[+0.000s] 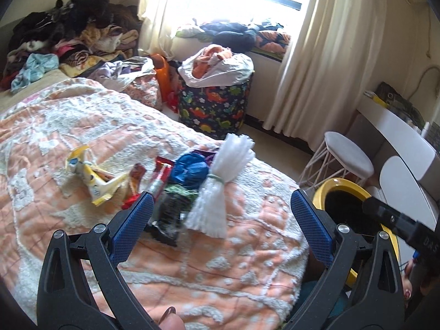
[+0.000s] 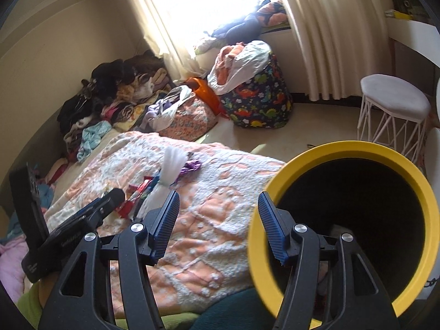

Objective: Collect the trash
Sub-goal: 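Move both open tools back over the remaining trash on the bed, then grasp the yellow-white wrapper with the left tool while the right tool grasps the white plastic bundle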

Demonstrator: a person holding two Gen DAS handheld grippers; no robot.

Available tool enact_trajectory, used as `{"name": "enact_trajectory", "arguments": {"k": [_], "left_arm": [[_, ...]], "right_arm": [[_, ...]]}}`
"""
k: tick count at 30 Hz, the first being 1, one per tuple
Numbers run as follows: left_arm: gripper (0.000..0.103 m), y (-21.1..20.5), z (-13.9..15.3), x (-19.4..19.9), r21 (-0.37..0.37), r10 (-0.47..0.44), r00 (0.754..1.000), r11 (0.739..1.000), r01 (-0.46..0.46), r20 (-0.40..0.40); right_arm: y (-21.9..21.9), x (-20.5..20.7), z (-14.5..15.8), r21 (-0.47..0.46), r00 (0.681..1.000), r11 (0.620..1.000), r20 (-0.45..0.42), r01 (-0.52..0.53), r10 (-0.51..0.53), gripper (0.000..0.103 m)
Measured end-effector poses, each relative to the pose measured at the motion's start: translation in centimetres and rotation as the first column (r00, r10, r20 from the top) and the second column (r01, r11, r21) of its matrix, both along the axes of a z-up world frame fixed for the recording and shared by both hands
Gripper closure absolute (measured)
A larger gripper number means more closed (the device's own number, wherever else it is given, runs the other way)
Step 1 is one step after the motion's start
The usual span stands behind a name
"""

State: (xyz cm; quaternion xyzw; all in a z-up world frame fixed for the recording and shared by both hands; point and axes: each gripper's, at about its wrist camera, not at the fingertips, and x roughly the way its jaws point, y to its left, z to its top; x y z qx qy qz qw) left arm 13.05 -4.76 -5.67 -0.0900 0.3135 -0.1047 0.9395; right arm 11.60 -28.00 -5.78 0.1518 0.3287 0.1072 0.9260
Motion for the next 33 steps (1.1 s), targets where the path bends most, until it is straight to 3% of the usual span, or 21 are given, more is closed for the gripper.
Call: {"name": "enact_trajectory", "arguments": {"k": [14,33], "left_arm": [[0.011,6.7,-1.0,1.1,-0.082,0.158,0.987,0.984,-0.160,-0.030],[0.013,13.5,-4.6,2.4,-0.210,0.316,0.941,0.918,-0.336,-0.121]], "right_arm": [[7.7,2.0,-1.0,-0.053,0.987,0.987,-0.039,-0.155,0.153,0.045],[13.2,7.5,-5.2,-0.031,0.964,0.975,-0.163,-0.220,0.212,0.045]]}}
